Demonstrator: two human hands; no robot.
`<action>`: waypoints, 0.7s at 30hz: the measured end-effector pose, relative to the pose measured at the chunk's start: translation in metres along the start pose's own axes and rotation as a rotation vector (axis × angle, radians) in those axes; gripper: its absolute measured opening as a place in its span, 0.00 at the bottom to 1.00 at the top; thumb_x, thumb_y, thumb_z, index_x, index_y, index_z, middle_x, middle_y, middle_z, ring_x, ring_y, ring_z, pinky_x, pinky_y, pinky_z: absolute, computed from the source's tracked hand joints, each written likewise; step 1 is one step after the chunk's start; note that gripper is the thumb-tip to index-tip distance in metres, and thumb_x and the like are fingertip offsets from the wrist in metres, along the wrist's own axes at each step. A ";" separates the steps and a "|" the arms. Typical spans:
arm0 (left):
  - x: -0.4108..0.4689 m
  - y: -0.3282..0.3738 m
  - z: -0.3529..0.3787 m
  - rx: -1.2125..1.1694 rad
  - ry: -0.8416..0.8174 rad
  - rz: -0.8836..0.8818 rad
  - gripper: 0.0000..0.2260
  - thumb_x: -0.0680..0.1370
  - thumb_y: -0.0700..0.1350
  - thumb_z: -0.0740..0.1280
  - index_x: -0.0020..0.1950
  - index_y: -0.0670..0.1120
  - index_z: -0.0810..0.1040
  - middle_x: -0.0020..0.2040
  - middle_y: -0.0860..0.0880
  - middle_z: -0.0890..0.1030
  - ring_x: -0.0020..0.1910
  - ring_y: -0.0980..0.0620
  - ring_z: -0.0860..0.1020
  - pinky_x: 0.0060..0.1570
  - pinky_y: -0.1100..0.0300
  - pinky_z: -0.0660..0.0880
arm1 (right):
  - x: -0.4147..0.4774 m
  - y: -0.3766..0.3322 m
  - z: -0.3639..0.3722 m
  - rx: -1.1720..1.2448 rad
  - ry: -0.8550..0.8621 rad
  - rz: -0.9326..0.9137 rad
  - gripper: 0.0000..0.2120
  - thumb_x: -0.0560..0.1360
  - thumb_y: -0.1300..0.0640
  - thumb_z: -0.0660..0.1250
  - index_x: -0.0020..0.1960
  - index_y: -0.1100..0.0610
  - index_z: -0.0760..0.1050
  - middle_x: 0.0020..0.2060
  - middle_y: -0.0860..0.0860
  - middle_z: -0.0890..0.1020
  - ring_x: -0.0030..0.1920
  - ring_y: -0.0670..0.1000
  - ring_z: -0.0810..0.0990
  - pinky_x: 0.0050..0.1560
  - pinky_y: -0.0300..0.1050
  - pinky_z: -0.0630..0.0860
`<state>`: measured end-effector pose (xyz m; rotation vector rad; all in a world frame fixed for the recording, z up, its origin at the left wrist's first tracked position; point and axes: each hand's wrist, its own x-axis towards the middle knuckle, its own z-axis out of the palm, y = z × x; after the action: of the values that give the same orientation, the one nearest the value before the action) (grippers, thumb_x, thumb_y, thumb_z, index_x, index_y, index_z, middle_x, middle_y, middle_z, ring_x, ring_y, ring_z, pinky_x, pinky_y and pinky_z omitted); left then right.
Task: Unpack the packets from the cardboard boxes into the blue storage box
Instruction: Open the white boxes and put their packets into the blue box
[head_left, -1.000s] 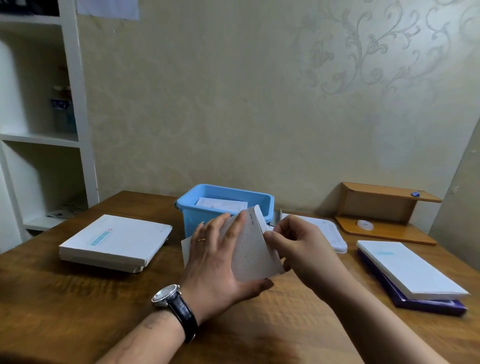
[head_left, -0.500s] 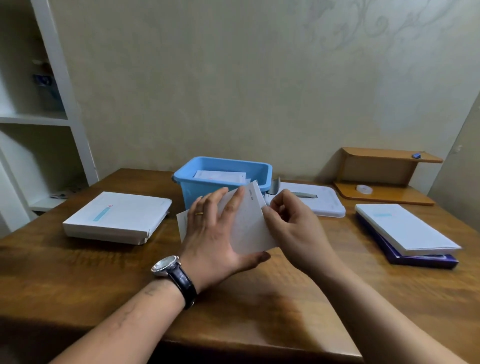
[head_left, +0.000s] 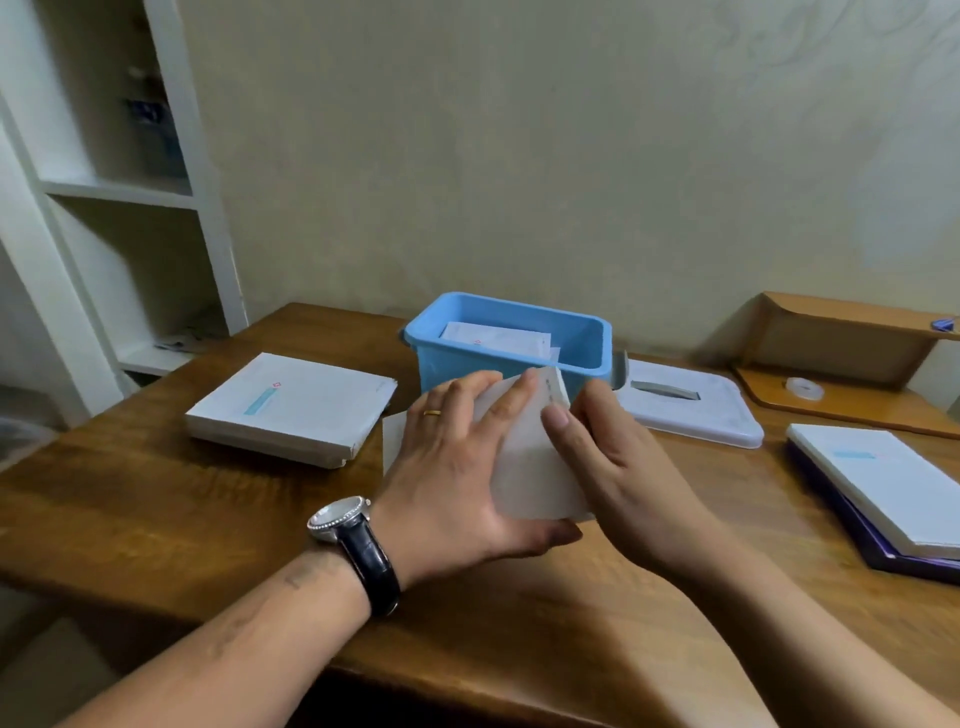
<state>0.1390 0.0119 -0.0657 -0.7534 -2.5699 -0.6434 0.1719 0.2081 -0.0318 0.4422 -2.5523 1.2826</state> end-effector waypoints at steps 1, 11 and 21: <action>0.001 -0.003 -0.005 0.014 0.010 -0.009 0.56 0.63 0.82 0.64 0.85 0.63 0.44 0.80 0.52 0.55 0.79 0.49 0.56 0.80 0.44 0.59 | 0.005 -0.004 0.008 0.100 0.016 0.016 0.17 0.83 0.35 0.59 0.54 0.49 0.70 0.49 0.42 0.79 0.50 0.43 0.82 0.42 0.44 0.83; 0.013 -0.115 -0.104 0.435 -0.107 -0.052 0.51 0.68 0.83 0.56 0.85 0.59 0.53 0.87 0.51 0.53 0.86 0.49 0.47 0.82 0.37 0.42 | 0.103 -0.039 0.122 0.639 -0.044 0.302 0.13 0.81 0.47 0.70 0.53 0.54 0.70 0.49 0.56 0.80 0.47 0.55 0.84 0.37 0.51 0.82; -0.024 -0.185 -0.100 0.281 -0.150 -0.307 0.32 0.80 0.73 0.55 0.81 0.61 0.64 0.83 0.60 0.63 0.83 0.56 0.58 0.83 0.40 0.43 | 0.113 -0.026 0.155 0.108 -0.099 0.382 0.15 0.84 0.42 0.66 0.50 0.53 0.81 0.43 0.53 0.85 0.42 0.51 0.83 0.43 0.49 0.79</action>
<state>0.0731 -0.1885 -0.0534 -0.3295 -2.8612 -0.3070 0.0639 0.0498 -0.0625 0.0342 -2.7517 1.5645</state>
